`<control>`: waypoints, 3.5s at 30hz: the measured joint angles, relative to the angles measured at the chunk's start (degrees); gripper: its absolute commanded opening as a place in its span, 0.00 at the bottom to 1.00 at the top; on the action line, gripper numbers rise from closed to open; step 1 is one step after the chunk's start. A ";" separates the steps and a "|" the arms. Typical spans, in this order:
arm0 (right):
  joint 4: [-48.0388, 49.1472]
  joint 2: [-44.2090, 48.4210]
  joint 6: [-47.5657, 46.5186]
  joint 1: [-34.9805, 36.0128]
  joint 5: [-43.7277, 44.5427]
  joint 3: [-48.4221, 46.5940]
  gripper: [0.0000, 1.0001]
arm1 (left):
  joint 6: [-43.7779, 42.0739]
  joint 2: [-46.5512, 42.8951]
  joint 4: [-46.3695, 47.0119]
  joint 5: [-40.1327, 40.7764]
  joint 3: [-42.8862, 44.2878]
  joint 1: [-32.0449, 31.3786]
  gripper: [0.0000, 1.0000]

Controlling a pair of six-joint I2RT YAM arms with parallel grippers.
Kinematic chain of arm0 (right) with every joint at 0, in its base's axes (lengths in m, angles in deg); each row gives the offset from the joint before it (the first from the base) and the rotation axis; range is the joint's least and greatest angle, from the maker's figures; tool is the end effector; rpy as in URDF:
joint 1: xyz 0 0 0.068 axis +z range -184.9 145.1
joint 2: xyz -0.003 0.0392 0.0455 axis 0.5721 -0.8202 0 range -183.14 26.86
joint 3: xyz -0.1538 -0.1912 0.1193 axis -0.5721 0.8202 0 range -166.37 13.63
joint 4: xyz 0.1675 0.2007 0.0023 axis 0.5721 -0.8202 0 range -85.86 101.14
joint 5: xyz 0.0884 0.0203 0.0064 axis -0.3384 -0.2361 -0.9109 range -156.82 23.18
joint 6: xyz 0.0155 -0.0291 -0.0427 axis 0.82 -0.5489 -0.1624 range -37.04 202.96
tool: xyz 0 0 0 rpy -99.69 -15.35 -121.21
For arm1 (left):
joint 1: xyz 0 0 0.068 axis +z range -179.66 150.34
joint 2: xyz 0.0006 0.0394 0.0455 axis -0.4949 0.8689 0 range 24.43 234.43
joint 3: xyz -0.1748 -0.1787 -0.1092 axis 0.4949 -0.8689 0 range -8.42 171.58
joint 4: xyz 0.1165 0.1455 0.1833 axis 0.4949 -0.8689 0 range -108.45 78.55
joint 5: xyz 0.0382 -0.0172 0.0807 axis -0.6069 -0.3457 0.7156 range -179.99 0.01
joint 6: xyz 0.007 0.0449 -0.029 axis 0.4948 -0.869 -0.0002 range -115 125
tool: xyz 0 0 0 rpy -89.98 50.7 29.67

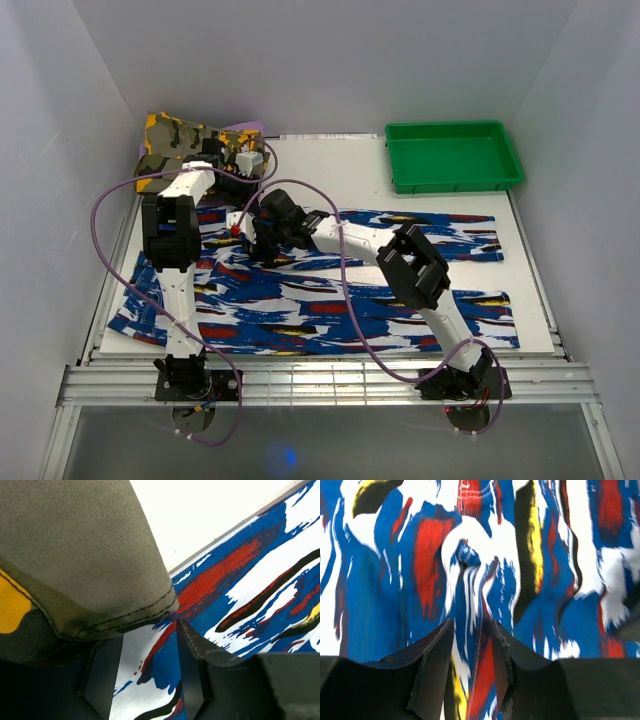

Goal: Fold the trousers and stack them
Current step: Flatten the trousers out

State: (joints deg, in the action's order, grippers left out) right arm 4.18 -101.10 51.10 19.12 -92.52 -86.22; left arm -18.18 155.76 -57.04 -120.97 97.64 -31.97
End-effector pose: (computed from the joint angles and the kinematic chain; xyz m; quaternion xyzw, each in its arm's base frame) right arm 0.2893 0.4246 0.1982 -0.6644 0.5635 0.2800 0.4033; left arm 0.4746 -0.0373 0.1627 0.2530 0.9170 -0.2300 0.2053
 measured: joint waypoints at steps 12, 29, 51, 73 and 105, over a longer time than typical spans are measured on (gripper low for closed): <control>-0.15 -4.55 -0.63 0.83 1.57 -1.86 0.08 | 0.52 -0.11 0.55 0.39 -0.70 0.17 0.28; 2.58 2.67 -3.87 7.28 12.44 8.11 0.11 | 4.02 2.40 -2.32 1.42 2.78 0.74 0.00; -7.17 16.28 -1.18 -10.86 12.74 16.09 0.24 | 0.37 -1.22 -5.16 -1.53 -1.51 -0.26 0.42; -25.94 16.55 -5.75 -23.23 15.04 19.37 0.98 | 5.62 -4.68 -2.38 4.39 3.08 0.46 0.77; -49.51 27.98 -30.21 -54.77 28.65 39.19 0.70 | -9.90 -25.11 -14.21 9.18 -36.89 20.13 0.58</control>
State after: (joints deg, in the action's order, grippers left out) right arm -45.33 -73.12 20.90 -35.65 -63.86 -47.03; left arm -28.08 130.64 -71.24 -111.79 60.75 -11.84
